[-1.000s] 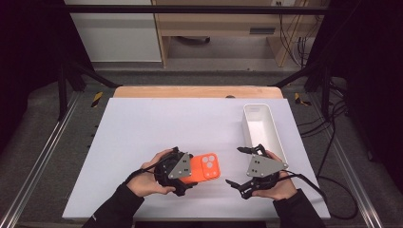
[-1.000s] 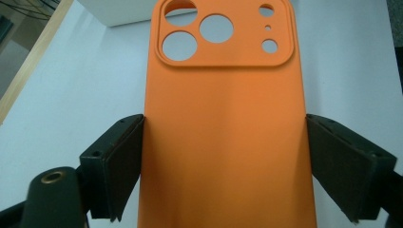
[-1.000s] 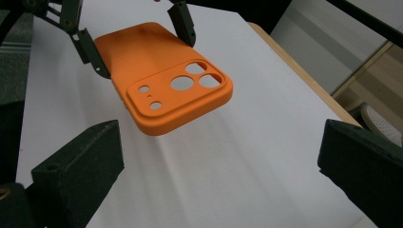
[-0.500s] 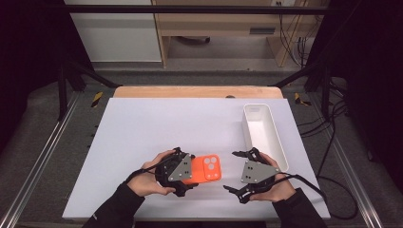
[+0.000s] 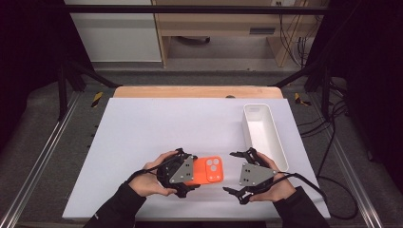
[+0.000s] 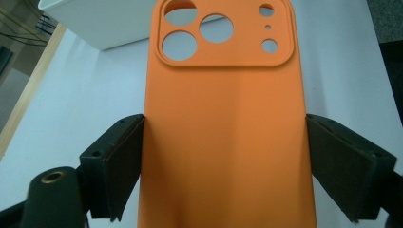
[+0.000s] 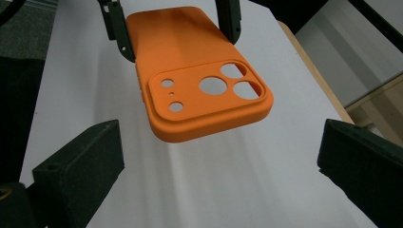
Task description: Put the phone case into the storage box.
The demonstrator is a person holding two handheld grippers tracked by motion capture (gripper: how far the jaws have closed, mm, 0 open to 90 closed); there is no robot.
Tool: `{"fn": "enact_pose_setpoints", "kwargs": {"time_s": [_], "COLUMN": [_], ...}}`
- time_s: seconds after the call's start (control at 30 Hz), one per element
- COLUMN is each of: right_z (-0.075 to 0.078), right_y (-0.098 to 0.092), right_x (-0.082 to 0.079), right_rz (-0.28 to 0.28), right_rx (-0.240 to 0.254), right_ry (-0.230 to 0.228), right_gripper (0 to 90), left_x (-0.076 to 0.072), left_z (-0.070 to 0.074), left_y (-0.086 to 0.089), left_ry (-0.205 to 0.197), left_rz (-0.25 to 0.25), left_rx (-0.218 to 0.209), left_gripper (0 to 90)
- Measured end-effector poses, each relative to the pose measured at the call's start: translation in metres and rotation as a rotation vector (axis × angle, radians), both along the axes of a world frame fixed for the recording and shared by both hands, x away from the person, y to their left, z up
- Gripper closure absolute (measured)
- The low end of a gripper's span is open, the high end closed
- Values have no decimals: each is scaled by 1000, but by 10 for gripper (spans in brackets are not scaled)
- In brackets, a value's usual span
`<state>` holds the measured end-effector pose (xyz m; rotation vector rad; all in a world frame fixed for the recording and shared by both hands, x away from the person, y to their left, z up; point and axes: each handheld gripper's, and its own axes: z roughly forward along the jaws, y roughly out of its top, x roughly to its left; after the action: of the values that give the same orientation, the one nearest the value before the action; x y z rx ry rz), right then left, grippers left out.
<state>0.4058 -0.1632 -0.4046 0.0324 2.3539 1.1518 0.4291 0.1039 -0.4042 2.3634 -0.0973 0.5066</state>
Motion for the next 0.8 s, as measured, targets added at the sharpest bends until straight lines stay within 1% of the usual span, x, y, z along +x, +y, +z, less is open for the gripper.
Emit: {"fn": "enact_pose_setpoints", "kwargs": {"time_s": [0.23,0.33,0.53,0.57,0.8], "right_z": [0,-2,-4,-5,-7], "right_y": [4,5,7,8,10], "right_x": [0,0,1,2,3], "right_rz": [35,45,63,65,84], "right_rx": [-12,-17,-17,-16,-9], "right_ry": [0,-4,2,0,0], "right_gripper": [19,19,21,22,23], "left_x": [-3,-5,-7,-7,-9], "left_z": [0,1,1,2,4], "left_y": [-2,-3,-6,-6,-10], "left_ry": [-25,-27,-27,-31,-31], "left_rz": [-24,-34,-49,-53,-70], "left_rx": [-3,-3,-6,-2,-13], "left_gripper": [154,154,155,154,154]}}
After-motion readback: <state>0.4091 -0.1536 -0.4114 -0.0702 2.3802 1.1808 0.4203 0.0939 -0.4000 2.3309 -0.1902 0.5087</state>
